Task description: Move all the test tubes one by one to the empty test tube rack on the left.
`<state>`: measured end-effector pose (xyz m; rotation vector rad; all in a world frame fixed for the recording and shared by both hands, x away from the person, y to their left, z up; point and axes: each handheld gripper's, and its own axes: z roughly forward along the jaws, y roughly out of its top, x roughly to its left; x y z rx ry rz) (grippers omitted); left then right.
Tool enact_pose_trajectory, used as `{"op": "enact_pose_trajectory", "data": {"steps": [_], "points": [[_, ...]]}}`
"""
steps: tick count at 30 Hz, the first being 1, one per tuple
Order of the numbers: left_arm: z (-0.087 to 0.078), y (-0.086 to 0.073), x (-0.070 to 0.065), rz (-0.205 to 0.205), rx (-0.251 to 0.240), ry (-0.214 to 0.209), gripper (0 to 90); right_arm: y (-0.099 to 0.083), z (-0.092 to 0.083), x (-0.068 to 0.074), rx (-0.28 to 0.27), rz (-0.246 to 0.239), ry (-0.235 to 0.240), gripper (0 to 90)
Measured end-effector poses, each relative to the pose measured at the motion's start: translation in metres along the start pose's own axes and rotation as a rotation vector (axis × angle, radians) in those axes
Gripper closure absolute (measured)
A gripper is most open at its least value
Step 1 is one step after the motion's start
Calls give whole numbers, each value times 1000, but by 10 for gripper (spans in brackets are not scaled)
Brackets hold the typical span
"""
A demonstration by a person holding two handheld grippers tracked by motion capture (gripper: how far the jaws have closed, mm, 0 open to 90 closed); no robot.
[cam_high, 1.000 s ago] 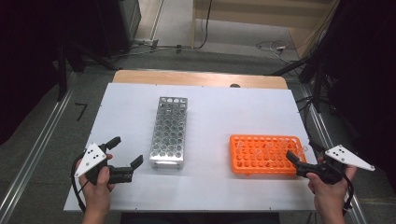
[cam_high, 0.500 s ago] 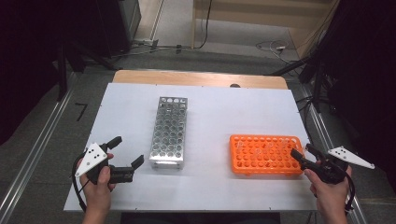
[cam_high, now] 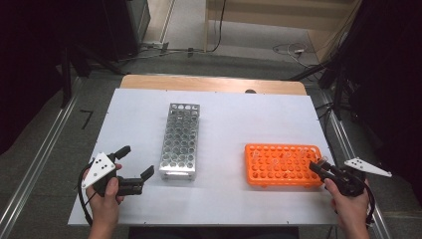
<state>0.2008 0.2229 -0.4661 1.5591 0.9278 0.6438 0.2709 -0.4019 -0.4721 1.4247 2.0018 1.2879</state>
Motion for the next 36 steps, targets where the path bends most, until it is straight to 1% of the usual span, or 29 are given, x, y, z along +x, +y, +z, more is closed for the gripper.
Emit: {"op": "enact_pose_trajectory", "data": {"steps": [3, 6, 9, 10, 12, 15, 19, 22, 25, 28, 30, 31, 32, 33, 36], "points": [[0, 0, 0, -1, 1, -2, 0, -2, 2, 1, 25, -3, 5, 595], [0, 0, 1, -3, -1, -1, 0, -2, 1, 1, 27, -7, -1, 615], [1, 0, 0, -4, -1, 0, 0, -3, 1, 3, 31, -31, -25, 652], [1, 0, 0, -4, -1, 0, 0, -3, 1, 3, 31, -31, -25, 652], [1, 0, 0, 0, 2, 0, 0, -4, 1, 4, 30, -46, -31, 684], [1, 0, 0, -1, 1, 0, 0, -4, 2, 7, 32, -76, -37, 703], [1, 0, 0, 0, 3, 0, 0, -4, 3, 8, 31, -89, -45, 719], [1, 0, -1, 4, 5, 2, 0, -4, 3, 7, 27, -94, -55, 738], [2, 0, -2, 5, 6, -5, 0, -3, 3, 5, 27, -80, -43, 740], [3, 1, -4, 8, 6, -8, 0, -2, 0, 3, 6, -71, -34, 741], [2, 1, -5, 17, -4, 4, 0, 0, -3, 2, -5, -70, -29, 741], [2, 1, -5, 17, -4, 4, 0, 1, -5, 2, -13, -69, -27, 741], [2, 2, -6, 26, -7, 5, 0, 2, -6, 3, -20, -65, -29, 741], [3, 3, -7, 34, -7, -3, 0, 2, -6, 3, -20, -65, -29, 741], [3, 4, -10, 34, -11, -9, 0, 6, -11, 5, -36, -76, -26, 741]]}}
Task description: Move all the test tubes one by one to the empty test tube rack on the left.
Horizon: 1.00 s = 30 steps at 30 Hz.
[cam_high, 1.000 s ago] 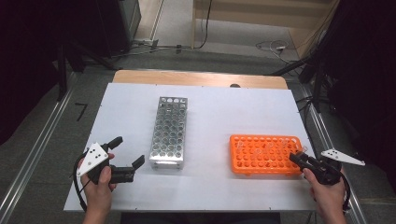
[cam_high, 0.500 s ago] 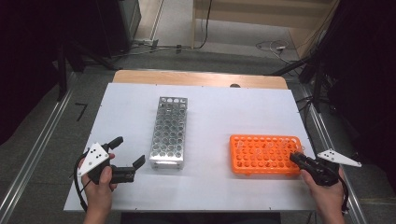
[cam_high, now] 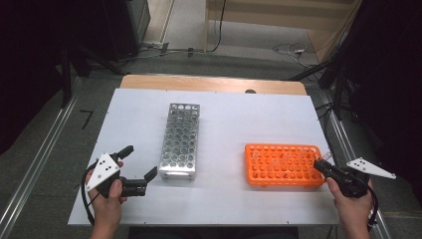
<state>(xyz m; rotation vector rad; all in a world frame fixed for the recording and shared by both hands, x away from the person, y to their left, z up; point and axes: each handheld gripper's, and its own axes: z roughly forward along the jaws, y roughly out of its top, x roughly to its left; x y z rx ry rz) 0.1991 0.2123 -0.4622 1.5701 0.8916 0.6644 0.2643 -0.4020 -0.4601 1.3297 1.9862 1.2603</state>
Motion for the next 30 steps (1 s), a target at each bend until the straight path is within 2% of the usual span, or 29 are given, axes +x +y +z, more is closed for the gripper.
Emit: {"op": "enact_pose_trajectory", "data": {"steps": [4, 7, 9, 12, 18, 23, 24, 26, 27, 30], "points": [[1, 2, -1, -21, -1, -16, 0, 9, -9, 8, -39, -17, 7, 741], [1, 2, -2, -22, 0, -23, 0, 11, -10, 12, -42, -20, 23, 741], [2, 3, -3, -20, 5, -47, 0, 16, -12, 22, -38, -41, 55, 741], [4, 4, -5, -14, 14, -53, 0, 19, -12, 34, -24, -66, 113, 741], [8, 6, -10, -20, 22, -69, 0, 26, -11, 57, -18, -94, 193, 741], [10, 10, -16, -13, 29, -76, 0, 30, -7, 78, -20, -126, 257, 741], [11, 11, -18, -11, 32, -82, 0, 30, -7, 78, -20, -126, 257, 741], [13, 12, -21, -13, 34, -88, 0, 32, -5, 89, -16, -150, 281, 741], [14, 15, -24, -19, 36, -97, 0, 34, -2, 99, -12, -167, 303, 741], [18, 20, -30, -16, 41, -113, 0, 37, 4, 111, -14, -187, 324, 741]]}}
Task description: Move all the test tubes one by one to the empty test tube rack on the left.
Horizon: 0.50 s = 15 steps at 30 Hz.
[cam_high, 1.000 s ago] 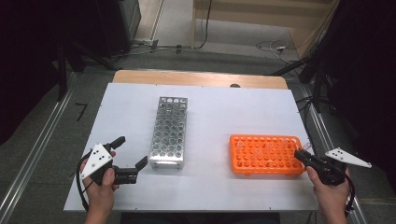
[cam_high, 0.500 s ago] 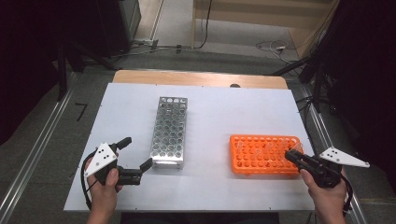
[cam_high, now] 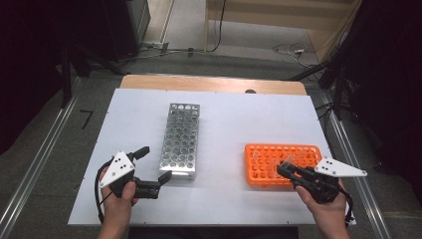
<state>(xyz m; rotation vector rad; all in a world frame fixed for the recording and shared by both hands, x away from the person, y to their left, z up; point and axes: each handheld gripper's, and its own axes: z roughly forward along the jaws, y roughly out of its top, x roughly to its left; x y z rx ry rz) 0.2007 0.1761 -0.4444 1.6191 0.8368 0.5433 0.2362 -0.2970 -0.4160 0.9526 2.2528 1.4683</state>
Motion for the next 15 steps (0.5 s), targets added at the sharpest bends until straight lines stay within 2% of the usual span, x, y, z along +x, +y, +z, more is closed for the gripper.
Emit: {"op": "enact_pose_trajectory", "data": {"steps": [4, 6, 11, 13, 15], "points": [[5, 6, -8, 3, 6, -10, 5, 6, 13, 9, 9, -23, 19, 741], [9, 10, -12, -8, 7, -14, 20, 13, 26, 18, 21, -56, 39, 742], [17, 19, -23, -16, 16, -3, 75, 20, 42, 28, 32, -74, 71, 741], [21, 23, -29, -24, 25, 6, 171, 26, 52, 35, 41, -91, 91, 741], [26, 27, -34, -21, 35, -7, 215, 29, 59, 39, 48, -109, 102, 741]]}}
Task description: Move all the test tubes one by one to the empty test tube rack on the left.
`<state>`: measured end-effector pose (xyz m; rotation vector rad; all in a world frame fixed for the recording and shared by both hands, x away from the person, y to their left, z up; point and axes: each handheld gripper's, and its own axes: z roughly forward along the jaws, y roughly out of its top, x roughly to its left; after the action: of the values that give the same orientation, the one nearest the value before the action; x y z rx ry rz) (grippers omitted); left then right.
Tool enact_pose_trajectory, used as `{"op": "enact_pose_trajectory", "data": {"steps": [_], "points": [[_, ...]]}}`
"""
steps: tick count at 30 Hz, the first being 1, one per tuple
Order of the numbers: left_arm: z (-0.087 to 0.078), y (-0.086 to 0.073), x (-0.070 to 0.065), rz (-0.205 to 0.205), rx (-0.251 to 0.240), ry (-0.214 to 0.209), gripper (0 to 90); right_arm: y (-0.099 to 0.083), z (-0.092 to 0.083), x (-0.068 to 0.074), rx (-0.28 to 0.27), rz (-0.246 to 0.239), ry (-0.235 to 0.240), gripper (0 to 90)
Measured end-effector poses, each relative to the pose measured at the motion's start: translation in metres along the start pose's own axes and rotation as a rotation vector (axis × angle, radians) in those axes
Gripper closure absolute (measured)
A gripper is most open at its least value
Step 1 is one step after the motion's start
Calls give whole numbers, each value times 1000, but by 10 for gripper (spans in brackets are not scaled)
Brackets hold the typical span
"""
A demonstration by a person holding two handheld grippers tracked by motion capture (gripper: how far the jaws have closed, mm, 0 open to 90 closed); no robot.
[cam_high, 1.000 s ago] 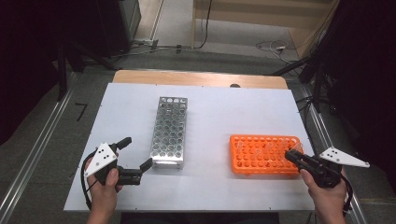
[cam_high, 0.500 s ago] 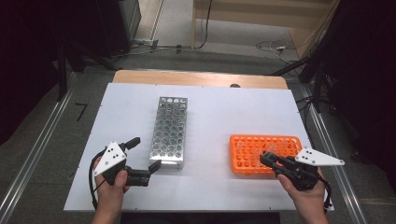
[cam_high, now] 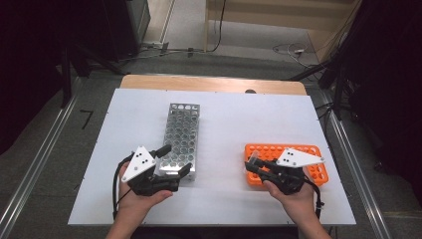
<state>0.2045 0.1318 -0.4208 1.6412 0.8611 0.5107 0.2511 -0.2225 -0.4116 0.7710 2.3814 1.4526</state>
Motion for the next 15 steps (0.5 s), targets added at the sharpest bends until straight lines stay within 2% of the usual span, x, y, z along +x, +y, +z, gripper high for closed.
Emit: {"op": "enact_pose_trajectory", "data": {"steps": [2, 7, 8, 10, 14, 15], "points": [[6, 5, -5, 11, 7, -22, 228, 2, 3, 2, 3, -4, 4, 741], [24, 19, -16, 7, 11, -105, 324, 8, 20, 12, 19, -36, 37, 742], [24, 19, -16, 7, 11, -105, 335, 8, 20, 12, 19, -36, 37, 742], [32, 21, -19, 6, 30, -137, 351, 9, 24, 14, 21, -42, 42, 742], [42, 21, -25, 26, 52, -164, 375, 8, 31, 20, 19, -49, 52, 742], [44, 19, -26, 24, 57, -181, 380, 6, 36, 23, 28, -50, 65, 741]]}}
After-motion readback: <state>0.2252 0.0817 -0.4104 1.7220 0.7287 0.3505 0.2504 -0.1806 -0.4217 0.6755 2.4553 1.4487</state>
